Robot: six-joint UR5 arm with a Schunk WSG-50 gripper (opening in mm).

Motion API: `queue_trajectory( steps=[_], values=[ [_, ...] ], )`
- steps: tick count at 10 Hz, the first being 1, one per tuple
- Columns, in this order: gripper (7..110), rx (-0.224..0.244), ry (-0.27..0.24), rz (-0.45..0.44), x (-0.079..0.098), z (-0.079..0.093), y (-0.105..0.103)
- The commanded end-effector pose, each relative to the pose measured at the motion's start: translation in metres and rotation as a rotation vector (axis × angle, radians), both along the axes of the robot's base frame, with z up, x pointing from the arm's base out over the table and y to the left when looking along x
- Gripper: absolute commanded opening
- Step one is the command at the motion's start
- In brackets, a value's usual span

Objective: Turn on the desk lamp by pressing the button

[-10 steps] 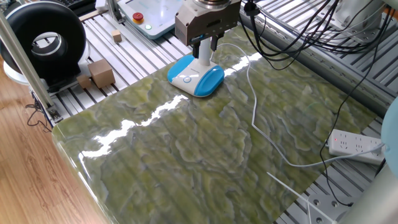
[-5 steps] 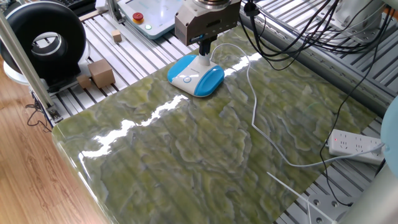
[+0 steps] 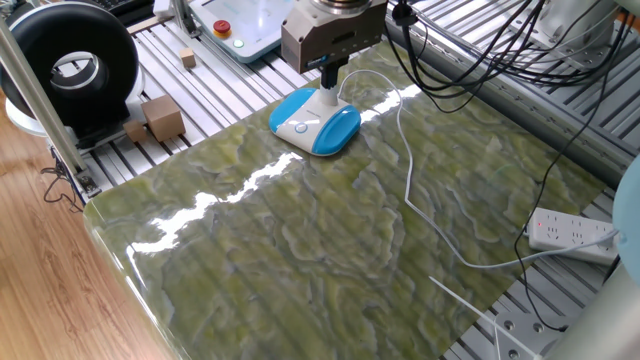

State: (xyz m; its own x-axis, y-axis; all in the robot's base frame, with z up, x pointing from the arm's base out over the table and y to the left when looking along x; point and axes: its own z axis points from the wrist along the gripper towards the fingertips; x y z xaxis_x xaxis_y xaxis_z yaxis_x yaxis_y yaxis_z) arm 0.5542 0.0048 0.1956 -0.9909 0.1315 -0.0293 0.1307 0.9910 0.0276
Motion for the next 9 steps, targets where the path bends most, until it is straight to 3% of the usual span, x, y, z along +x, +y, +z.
queue_trajectory(
  steps=[1,9],
  values=[
    [7,0.006,-0.008,0.005,0.002,0.0011,0.0007],
    [7,0.006,-0.01,0.011,0.0022,0.0001,-0.0012]
  ],
)
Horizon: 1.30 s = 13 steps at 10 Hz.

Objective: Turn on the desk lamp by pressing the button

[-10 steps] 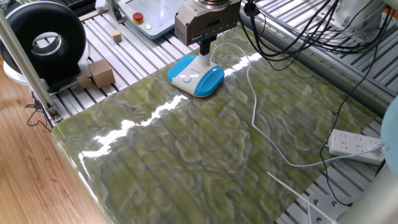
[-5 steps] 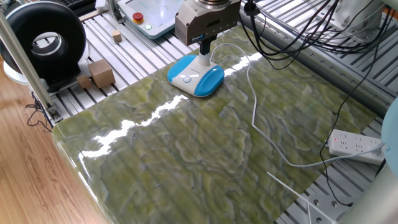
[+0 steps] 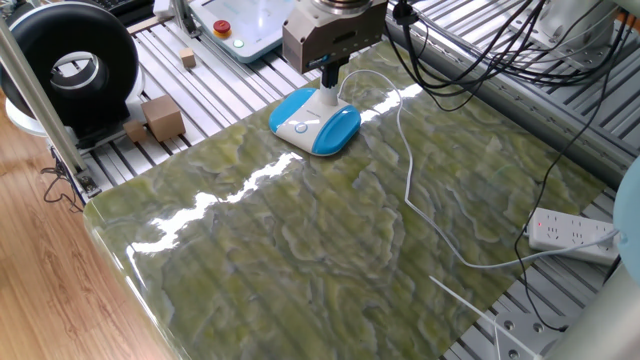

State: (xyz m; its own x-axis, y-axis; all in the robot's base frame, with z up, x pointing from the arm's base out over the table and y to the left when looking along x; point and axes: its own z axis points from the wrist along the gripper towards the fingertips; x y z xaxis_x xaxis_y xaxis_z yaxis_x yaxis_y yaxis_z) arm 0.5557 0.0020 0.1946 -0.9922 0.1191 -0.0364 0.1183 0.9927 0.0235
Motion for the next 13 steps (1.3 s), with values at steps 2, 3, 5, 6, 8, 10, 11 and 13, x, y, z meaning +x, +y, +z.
queue_trajectory(
  steps=[2,3,5,6,8,10,11,13],
  values=[
    [7,0.011,-0.003,-0.001,0.0006,0.0007,0.001],
    [7,0.011,-0.003,-0.001,0.0006,0.0005,0.0006],
    [7,0.008,-0.003,-0.001,0.0008,0.0012,-0.0016],
    [7,-0.003,0.0,-0.004,-0.0002,0.0011,-0.0036],
    [7,0.014,-0.008,-0.003,0.0012,0.0008,0.002],
    [7,0.015,-0.011,0.009,0.0022,0.002,0.0028],
    [7,0.007,-0.005,0.02,0.0006,0.0021,0.001],
    [7,0.02,-0.004,0.037,0.0003,0.002,0.0043]
  ],
)
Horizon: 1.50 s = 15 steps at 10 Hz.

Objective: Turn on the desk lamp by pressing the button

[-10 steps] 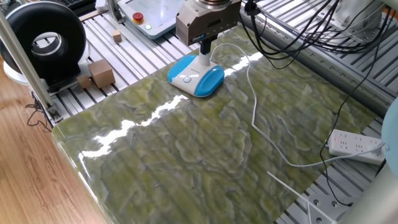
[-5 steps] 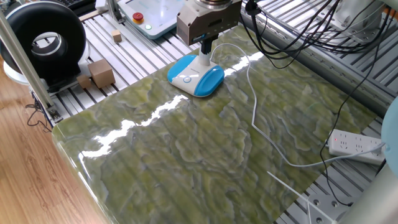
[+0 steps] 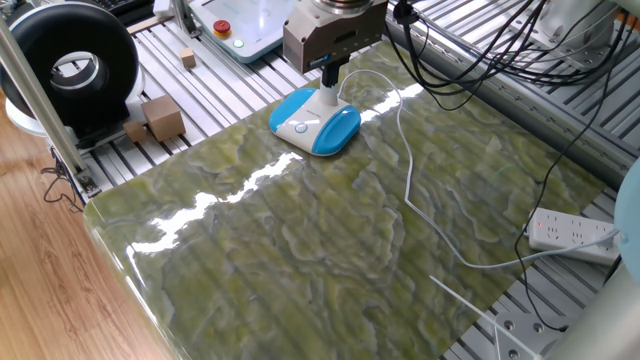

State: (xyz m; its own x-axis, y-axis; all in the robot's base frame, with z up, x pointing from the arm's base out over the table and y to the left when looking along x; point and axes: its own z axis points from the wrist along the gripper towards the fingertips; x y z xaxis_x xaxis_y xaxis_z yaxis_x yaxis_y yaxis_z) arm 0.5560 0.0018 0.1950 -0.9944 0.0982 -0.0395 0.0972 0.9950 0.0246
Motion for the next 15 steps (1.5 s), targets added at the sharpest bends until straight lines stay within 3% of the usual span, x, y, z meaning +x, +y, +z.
queue_trajectory(
  steps=[1,15],
  values=[
    [7,0.021,-0.001,0.02,0.0001,0.0017,0.0047],
    [7,0.032,0.002,0.016,-0.0004,0.0003,0.0087]
  ],
)
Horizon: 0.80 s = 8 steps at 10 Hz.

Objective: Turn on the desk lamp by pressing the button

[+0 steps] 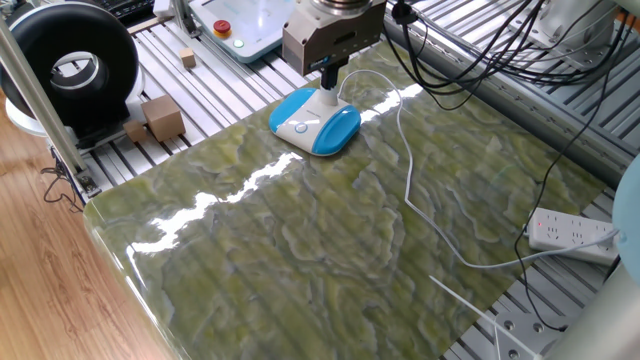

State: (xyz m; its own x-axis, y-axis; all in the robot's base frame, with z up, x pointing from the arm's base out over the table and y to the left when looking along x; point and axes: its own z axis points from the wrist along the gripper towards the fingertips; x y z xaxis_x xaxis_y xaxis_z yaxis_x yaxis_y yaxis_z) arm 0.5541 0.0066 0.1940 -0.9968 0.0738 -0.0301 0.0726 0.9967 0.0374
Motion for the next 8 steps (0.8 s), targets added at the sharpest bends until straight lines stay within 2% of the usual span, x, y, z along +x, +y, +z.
queue_trajectory(
  steps=[1,8],
  values=[
    [7,0.02,-0.007,-0.011,0.0019,0.0014,0.0043],
    [7,0.028,-0.011,-0.014,0.0031,0.0032,0.006]
  ],
)
